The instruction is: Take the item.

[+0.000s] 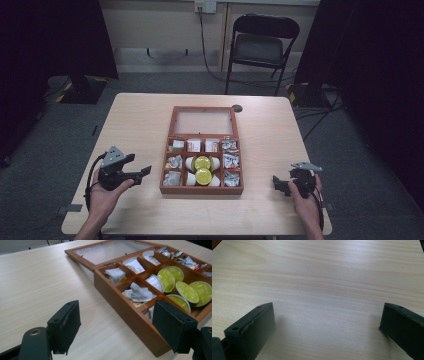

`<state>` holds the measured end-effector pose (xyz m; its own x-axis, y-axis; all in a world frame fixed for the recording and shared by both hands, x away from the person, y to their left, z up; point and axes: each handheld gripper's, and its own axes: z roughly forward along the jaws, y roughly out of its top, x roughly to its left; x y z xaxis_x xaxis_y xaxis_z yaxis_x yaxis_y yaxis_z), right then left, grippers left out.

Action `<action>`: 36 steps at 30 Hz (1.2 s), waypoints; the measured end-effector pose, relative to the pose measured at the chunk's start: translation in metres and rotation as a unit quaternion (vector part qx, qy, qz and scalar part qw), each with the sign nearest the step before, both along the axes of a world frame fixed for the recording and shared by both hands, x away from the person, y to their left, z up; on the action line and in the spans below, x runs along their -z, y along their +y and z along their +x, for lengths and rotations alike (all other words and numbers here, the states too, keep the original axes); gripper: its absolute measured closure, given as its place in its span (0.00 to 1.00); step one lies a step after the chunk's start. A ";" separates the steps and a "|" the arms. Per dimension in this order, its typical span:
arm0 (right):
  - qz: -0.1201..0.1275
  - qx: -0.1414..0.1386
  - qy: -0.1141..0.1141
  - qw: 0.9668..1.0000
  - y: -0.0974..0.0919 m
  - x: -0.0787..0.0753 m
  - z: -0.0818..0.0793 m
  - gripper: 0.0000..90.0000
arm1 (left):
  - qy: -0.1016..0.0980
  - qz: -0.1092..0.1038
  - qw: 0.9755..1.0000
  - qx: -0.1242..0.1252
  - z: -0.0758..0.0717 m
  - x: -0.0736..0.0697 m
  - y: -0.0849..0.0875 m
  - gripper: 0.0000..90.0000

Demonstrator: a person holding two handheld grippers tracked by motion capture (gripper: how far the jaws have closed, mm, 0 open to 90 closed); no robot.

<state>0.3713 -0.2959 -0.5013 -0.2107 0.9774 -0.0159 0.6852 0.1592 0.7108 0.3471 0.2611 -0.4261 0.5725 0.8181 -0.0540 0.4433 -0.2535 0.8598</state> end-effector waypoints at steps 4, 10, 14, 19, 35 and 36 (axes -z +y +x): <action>0.000 0.000 0.000 1.000 0.000 0.000 0.000 0.00 | -0.004 -0.008 1.000 0.010 0.003 -0.003 -0.009 0.26; 0.000 0.000 0.000 1.000 0.000 0.000 0.000 0.00 | -0.007 0.001 0.999 0.032 0.010 -0.007 -0.030 0.26; 0.000 0.000 0.000 1.000 0.000 0.000 0.000 0.00 | -0.007 0.001 0.999 0.051 0.013 -0.009 -0.044 0.29; 0.000 0.000 0.000 1.000 0.000 0.000 0.000 0.00 | -0.004 0.009 0.997 0.078 0.015 -0.009 -0.060 0.29; 0.000 0.000 0.000 1.000 0.000 0.000 0.000 0.00 | -0.001 0.006 0.994 0.108 0.025 -0.010 -0.094 0.29; 0.000 0.000 0.000 1.000 0.000 0.000 0.000 0.00 | 0.004 0.007 0.994 0.110 0.026 -0.010 -0.096 0.29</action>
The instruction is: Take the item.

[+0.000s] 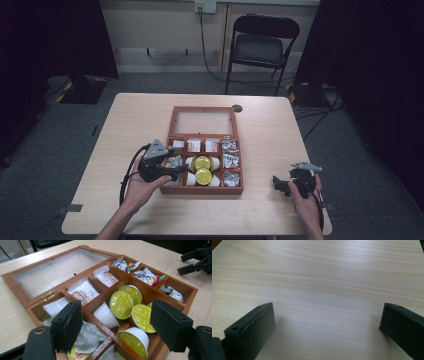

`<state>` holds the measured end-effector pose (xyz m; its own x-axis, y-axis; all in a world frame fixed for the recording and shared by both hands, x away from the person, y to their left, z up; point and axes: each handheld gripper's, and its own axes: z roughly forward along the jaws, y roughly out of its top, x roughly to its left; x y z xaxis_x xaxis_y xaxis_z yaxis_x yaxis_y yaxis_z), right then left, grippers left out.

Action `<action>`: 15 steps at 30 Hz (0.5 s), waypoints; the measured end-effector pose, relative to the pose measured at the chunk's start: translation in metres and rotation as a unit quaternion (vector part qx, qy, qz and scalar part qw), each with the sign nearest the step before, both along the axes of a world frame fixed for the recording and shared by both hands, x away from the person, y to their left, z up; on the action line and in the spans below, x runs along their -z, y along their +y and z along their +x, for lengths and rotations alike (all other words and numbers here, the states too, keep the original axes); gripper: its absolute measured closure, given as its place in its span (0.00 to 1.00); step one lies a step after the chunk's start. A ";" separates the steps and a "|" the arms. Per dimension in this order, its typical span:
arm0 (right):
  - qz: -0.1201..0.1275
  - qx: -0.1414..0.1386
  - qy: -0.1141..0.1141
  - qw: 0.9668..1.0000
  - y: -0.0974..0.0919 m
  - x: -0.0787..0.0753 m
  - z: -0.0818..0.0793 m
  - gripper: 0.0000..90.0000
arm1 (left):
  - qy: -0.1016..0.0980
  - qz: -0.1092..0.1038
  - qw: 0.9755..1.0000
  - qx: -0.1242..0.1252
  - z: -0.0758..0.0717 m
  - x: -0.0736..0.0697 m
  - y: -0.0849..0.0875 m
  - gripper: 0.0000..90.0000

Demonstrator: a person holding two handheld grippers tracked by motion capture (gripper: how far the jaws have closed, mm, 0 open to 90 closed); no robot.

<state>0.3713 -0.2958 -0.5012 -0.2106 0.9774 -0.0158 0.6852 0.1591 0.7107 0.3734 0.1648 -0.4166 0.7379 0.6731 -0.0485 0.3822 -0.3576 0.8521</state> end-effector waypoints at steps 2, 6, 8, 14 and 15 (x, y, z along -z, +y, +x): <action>0.000 0.000 0.000 1.000 0.000 0.000 0.000 0.00 | 0.005 0.002 1.000 0.006 0.002 0.000 -0.005 0.29; 0.000 0.000 0.000 1.000 0.000 0.000 0.000 0.00 | 0.011 0.002 1.000 0.016 0.008 -0.001 -0.017 0.29; 0.000 0.000 0.000 1.000 0.000 0.000 0.000 0.00 | 0.012 -0.001 1.000 0.019 0.009 -0.001 -0.020 0.29; 0.000 0.000 0.000 1.000 0.000 0.000 0.000 0.00 | 0.021 0.003 0.999 0.038 0.018 0.002 -0.038 0.28; 0.000 0.000 0.000 1.000 0.000 0.000 0.000 0.00 | 0.024 0.004 0.999 0.041 0.019 0.003 -0.040 0.28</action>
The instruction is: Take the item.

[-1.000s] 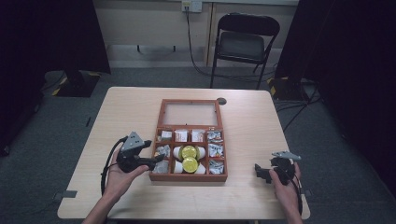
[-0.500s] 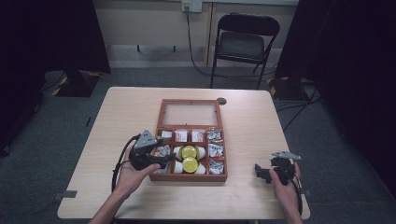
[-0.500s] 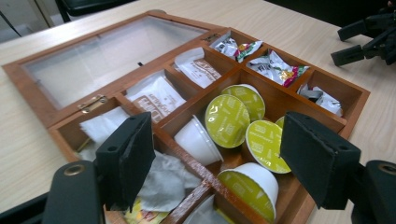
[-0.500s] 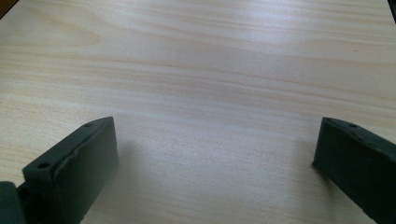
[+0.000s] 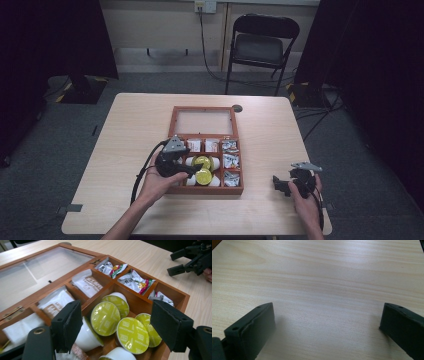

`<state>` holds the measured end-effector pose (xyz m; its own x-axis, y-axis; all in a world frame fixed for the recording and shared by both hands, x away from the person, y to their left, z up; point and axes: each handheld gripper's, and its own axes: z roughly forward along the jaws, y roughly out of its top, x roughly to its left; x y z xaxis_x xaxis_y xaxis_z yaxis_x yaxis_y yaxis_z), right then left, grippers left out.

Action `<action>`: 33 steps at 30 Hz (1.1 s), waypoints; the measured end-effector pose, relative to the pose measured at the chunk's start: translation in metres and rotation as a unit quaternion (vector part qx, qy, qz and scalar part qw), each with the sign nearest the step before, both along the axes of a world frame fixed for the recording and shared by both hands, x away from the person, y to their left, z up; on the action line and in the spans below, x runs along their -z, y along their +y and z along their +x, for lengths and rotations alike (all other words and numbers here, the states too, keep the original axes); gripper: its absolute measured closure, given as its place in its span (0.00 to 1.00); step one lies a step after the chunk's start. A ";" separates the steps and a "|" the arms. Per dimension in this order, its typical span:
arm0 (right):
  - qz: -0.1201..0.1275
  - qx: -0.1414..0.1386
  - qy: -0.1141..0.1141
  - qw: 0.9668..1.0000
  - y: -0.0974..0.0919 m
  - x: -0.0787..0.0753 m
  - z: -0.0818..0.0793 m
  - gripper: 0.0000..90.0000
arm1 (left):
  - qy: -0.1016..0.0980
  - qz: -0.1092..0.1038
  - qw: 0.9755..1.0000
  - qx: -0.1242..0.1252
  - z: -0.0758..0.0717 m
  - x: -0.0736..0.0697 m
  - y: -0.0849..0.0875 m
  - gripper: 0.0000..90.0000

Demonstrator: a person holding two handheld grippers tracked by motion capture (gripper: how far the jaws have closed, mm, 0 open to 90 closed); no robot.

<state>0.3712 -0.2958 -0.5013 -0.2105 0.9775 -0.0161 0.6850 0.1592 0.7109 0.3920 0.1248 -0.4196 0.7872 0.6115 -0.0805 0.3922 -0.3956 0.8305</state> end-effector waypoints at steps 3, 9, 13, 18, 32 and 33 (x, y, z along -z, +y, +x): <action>0.000 0.000 0.000 1.000 0.000 0.000 0.000 0.00 | 0.004 0.007 1.000 0.003 0.001 0.003 -0.004 0.30; 0.000 0.001 0.000 1.000 0.000 0.000 0.000 0.00 | 0.035 0.007 0.999 0.013 0.004 0.021 -0.016 0.34; 0.000 0.001 0.000 1.000 0.000 0.000 0.000 0.00 | 0.043 0.018 0.999 0.023 0.004 0.025 -0.020 0.36; 0.000 0.001 0.000 1.000 0.000 0.000 0.000 0.00 | 0.058 0.026 0.998 0.030 0.004 0.030 -0.021 0.37; 0.000 0.002 0.000 1.000 0.000 0.000 0.000 0.00 | 0.090 0.089 0.991 0.044 0.004 0.037 -0.029 0.40; 0.000 0.002 0.000 1.000 0.000 0.000 0.000 0.00 | 0.092 0.091 0.991 0.044 0.003 0.037 -0.030 0.41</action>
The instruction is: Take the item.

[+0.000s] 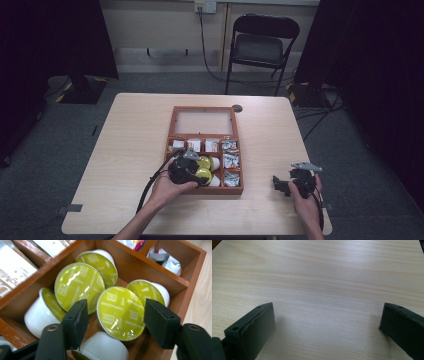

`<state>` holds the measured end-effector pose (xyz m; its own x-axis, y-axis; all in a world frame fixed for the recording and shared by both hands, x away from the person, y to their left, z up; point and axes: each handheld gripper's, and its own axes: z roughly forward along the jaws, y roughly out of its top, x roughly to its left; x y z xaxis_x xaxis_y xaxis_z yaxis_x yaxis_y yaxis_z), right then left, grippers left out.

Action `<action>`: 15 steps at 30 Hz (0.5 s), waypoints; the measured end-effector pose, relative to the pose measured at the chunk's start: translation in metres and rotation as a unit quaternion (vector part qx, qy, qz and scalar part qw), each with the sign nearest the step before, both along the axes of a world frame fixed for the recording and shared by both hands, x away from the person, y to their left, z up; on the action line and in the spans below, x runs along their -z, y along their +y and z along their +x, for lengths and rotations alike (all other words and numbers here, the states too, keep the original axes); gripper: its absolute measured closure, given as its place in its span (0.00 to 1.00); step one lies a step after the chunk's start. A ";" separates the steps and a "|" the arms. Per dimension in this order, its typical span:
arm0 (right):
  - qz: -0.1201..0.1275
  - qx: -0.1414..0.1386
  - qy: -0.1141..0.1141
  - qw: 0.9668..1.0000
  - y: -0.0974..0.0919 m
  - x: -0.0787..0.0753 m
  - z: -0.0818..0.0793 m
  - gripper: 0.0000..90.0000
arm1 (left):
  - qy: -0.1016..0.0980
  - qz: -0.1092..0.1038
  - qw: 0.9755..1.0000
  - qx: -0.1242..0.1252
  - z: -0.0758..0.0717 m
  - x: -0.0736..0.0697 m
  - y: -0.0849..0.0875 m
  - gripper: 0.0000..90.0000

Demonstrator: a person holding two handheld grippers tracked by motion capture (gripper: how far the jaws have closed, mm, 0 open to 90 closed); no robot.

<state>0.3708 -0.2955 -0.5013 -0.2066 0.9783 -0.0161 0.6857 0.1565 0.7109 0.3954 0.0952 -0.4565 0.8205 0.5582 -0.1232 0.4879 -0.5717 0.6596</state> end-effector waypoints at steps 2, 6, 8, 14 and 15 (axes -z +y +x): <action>0.000 0.000 0.000 1.000 0.000 0.000 0.000 0.00 | 0.002 0.012 1.000 -0.011 -0.002 0.001 -0.001 0.41; 0.000 0.000 0.000 1.000 0.000 0.000 0.000 0.00 | 0.023 -0.009 1.000 -0.019 -0.003 0.008 0.000 0.43; 0.000 0.000 0.000 1.000 0.000 0.000 0.000 0.00 | 0.024 -0.011 0.999 -0.022 -0.002 0.009 0.000 0.42; 0.000 0.000 0.000 1.000 0.000 0.000 0.000 0.00 | 0.023 -0.010 0.999 -0.025 -0.003 0.009 0.000 0.42; 0.000 0.000 0.000 1.000 0.000 0.000 0.000 0.00 | 0.023 -0.010 0.999 -0.025 -0.003 0.009 0.000 0.42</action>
<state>0.3708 -0.2955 -0.5013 -0.2067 0.9783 -0.0161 0.6856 0.1565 0.7109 0.3926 0.0949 -0.4656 0.7848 0.5954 -0.1719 0.5457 -0.5324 0.6472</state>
